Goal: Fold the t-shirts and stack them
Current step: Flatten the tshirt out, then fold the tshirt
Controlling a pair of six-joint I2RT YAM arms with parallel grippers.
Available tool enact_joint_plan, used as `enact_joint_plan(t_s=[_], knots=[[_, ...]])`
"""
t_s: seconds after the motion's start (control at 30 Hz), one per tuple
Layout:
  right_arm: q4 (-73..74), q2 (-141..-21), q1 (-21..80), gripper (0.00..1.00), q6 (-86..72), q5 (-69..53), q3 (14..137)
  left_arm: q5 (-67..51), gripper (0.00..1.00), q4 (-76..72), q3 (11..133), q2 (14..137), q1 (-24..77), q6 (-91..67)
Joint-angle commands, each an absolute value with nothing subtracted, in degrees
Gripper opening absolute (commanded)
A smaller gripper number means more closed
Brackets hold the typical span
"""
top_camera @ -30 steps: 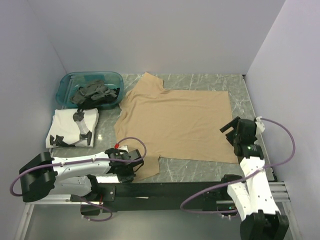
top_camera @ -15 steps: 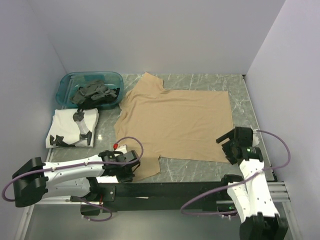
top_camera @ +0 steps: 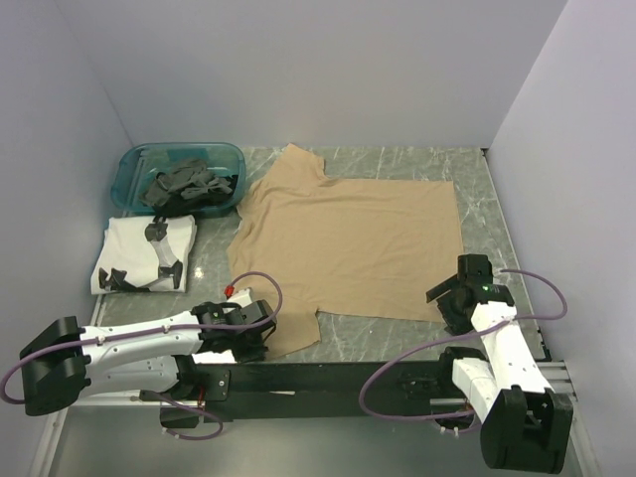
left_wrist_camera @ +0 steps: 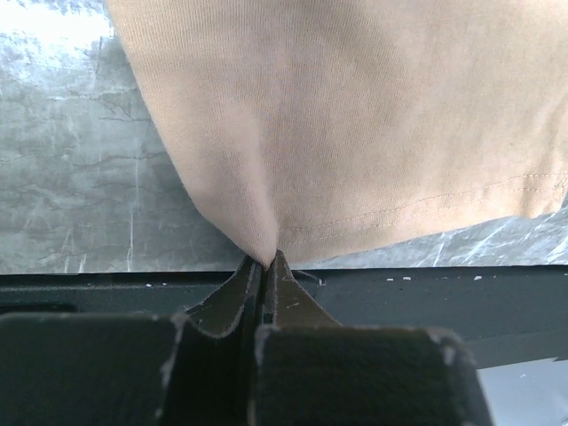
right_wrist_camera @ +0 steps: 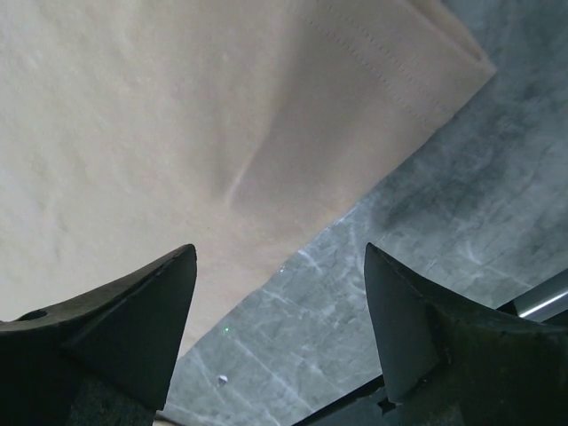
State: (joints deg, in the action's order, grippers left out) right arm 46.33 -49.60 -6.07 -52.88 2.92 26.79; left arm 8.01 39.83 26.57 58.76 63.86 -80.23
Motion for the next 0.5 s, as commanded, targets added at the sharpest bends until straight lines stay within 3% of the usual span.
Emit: enact_joint_plan(t_s=[0.0,0.23,0.4,0.43,0.47], knots=[[46.23,-48.78,-6.59,0.81,-53.88,7.91,26.90,9.66,0.01,39.46,27.59,59.15,64.07,-80.24],[44.30,-52.55,-6.59,0.79,-53.35,9.23,26.90,10.02,0.01,40.78,27.60,60.12,63.90,-81.21],[40.79,-55.81,-6.59,0.58,-52.91,7.65,25.40,10.37,0.01,40.96,27.60,59.50,63.90,-81.74],[40.52,-56.33,-6.59,0.44,-52.39,7.56,25.40,10.55,0.01,41.83,27.68,59.50,63.90,-82.17],[40.26,-57.47,-6.59,0.42,-52.38,7.65,25.40,10.55,0.01,41.92,27.69,59.50,63.81,-82.26]])
